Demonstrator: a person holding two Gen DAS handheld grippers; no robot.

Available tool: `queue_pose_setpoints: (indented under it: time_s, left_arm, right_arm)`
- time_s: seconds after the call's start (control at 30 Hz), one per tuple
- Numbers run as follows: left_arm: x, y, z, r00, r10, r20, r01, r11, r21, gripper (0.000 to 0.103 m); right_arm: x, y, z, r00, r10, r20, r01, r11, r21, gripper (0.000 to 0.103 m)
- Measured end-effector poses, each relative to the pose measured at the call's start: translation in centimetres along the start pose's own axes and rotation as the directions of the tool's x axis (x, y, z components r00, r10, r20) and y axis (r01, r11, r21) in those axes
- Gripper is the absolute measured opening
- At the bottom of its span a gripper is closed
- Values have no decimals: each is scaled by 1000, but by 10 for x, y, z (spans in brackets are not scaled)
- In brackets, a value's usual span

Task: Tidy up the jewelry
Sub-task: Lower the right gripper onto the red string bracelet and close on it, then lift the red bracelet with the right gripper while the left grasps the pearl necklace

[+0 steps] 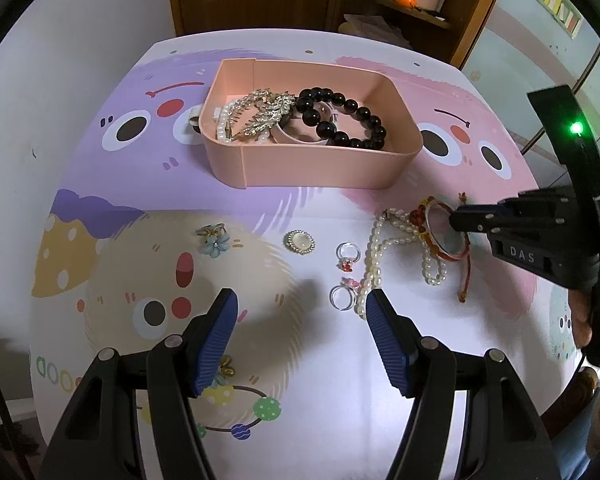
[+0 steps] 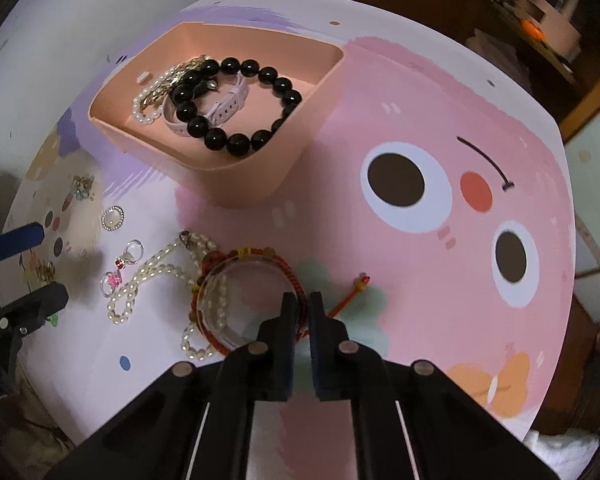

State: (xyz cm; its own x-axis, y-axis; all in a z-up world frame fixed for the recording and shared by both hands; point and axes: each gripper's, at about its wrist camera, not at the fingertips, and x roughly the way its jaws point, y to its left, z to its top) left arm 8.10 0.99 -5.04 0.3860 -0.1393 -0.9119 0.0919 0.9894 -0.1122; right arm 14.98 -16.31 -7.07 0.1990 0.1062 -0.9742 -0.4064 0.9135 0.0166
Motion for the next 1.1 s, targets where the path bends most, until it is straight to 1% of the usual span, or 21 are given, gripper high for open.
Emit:
queue_pose_setpoints:
  time_s: [0.2,0.47,0.67,0.87,0.97,1.03,1.1]
  left_arm:
    - [0,0,0,1000,0,-1,0,1000,2,65]
    - [0,-2,0,1000,3,3,-3,1000,8,65]
    - [1,-7,6,1000,-1,10,0,1000,31,65]
    - [10,-19,20,1000,-27,-3,27,995,100,65]
    - [18,-22,30,998,-60,-28,63,989,137,65]
    - [24,-25,35,997,-61,-43,67,985,157,65]
    - [29,-29,41,996,-69,-57,78,981,177,62]
  right_arm:
    - [-7,1,-14,999,-36,28,34,996,77,5]
    - [-29,-8,-29,995,-56,87,39,983,180,5]
    - [-36,-9,-36,992,-61,107,34,971,236,5]
    - [-35,-20,-43,992,-55,111,19,952,304,5]
    - [-35,-24,-48,992,-49,113,10,945,326,5]
    - [-34,-26,-51,993,-46,113,4,940,342,5]
    - [-32,-29,-53,993,-44,113,1,934,356,5]
